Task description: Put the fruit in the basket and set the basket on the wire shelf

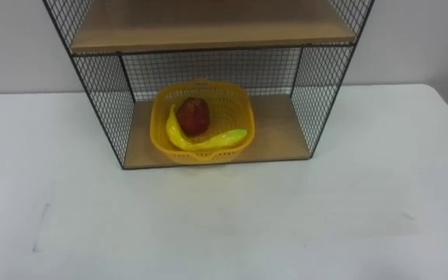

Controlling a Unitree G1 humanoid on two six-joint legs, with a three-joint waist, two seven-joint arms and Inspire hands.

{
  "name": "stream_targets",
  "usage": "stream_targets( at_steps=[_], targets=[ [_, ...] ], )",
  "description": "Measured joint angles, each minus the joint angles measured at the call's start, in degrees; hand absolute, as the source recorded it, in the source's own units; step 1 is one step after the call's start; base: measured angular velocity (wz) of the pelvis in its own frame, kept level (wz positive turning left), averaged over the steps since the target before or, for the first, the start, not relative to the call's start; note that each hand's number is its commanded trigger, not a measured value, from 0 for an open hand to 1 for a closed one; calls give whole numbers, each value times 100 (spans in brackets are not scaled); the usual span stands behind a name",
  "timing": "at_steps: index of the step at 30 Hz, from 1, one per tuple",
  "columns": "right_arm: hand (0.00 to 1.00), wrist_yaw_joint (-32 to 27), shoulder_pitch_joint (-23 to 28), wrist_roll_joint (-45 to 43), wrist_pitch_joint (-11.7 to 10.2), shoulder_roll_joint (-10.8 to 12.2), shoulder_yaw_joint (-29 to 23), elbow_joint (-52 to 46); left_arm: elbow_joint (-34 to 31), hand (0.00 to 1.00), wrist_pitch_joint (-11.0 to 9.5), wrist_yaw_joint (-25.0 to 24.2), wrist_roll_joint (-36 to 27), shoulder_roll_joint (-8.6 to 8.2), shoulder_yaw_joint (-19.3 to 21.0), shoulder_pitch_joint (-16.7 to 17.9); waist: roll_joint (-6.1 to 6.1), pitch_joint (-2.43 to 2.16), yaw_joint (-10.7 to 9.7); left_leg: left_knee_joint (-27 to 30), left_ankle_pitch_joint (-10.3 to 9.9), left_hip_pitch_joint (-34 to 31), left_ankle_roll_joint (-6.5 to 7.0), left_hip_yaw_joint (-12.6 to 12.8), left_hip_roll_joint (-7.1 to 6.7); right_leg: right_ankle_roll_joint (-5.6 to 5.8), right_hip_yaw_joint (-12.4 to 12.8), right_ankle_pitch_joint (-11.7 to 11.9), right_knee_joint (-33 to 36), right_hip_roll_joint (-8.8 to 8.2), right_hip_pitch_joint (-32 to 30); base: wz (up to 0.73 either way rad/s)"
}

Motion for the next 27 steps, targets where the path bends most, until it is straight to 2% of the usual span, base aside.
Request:
stream_targets(
  at_steps=[2,3,6,9,12,13,14,15,16,17,18,19,21,22,23,27],
  targets=[
    [0,-20,-35,671,19,-59,0,1187,1267,0,19,-50,-756,207,-1,-28,18,-11,-3,41,-33,-40,-27,-14,3,0,4,-1,-5,-2,-10,4],
    [0,-27,-40,782,18,-60,-3,1471,1529,0,20,-61,-903,214,1,-28,25,-15,-7,68,-47,-51,-27,-18,4,4,4,-3,0,-2,-10,4],
    [0,-3,-145,1071,12,-25,3,3069,2990,0,21,-185,-1454,227,29,-53,20,-26,-8,86,-80,-45,-21,-25,-14,26,-11,-60,83,-35,-21,4],
    [0,173,-256,1049,8,55,63,3957,3671,0,25,-394,-1508,126,30,-111,2,-25,0,110,-90,-80,-11,-28,-32,40,6,-104,157,-59,-94,0],
    [0,582,-518,774,66,196,358,4946,4426,0,139,-834,-1265,-79,-7,-318,-25,-39,-45,177,-98,-169,-16,-23,-36,46,51,-108,189,-57,-153,3],
    [0,766,-697,504,90,222,527,5358,4681,0,258,-1112,-930,-235,-106,-362,-35,-45,-88,178,-103,-157,-24,-21,-36,50,84,-101,178,-48,-136,0],
    [0,954,-845,162,204,243,746,5665,4991,0,435,-1376,-342,-372,-329,-431,-36,-43,-148,177,-102,-111,-25,-39,-37,57,73,-93,164,-51,-74,0],
    [0,1164,-1001,-389,339,242,956,6031,5266,0,646,-1629,349,-482,-620,-521,-36,-40,-178,174,-102,-47,-24,-50,-44,62,73,-91,159,-50,-5,8],
    [0,1279,-1075,-627,409,241,1047,6192,5362,0,754,-1787,713,-535,-823,-538,-35,-40,-211,175,-103,-14,-22,-79,-47,67,51,-89,134,-51,52,13],
    [0,1458,-1170,-1090,625,252,1349,6341,5503,0,958,-2120,1472,-607,-1291,-542,-49,-37,-276,170,-105,57,-20,-145,-49,78,4,-82,57,-50,171,16],
    [0,1558,-1224,-1345,733,252,1541,6402,5558,0,1073,-2278,1883,-625,-1485,-562,-55,-35,-289,167,-108,87,-14,-158,-50,83,4,-78,38,-47,205,12],
    [0,1722,-1319,-1837,926,248,1926,6472,5602,0,1313,-2546,2787,-635,-1786,-636,-70,-29,-286,125,-107,157,-11,-158,-50,87,4,-59,-14,-37,280,0],
    [0,2047,-1564,-2750,1244,208,2530,6528,5608,0,1608,-2972,4319,-623,-2421,-829,-110,-21,-302,77,-94,256,8,-165,-56,88,-2,-56,-35,-34,362,0],
    [0,2130,-1637,-2890,1312,191,2642,6534,5596,0,1695,-3064,4642,-618,-2567,-911,-114,-21,-313,77,-89,265,18,-172,-56,91,-8,-52,-44,-35,378,5],
    [0,2297,-1765,-3060,1429,159,2792,6530,5561,0,1869,-3248,5216,-614,-2849,-1097,-118,-16,-317,73,-65,289,57,-173,-56,90,-16,-41,-66,-36,405,5],
    [0,2841,-2169,-3573,1735,108,3016,6499,5298,0,2228,-3741,6283,-585,-3198,-1784,-153,22,-369,36,-41,343,59,-177,-49,78,-51,-21,-134,-27,446,0]
  ],
)
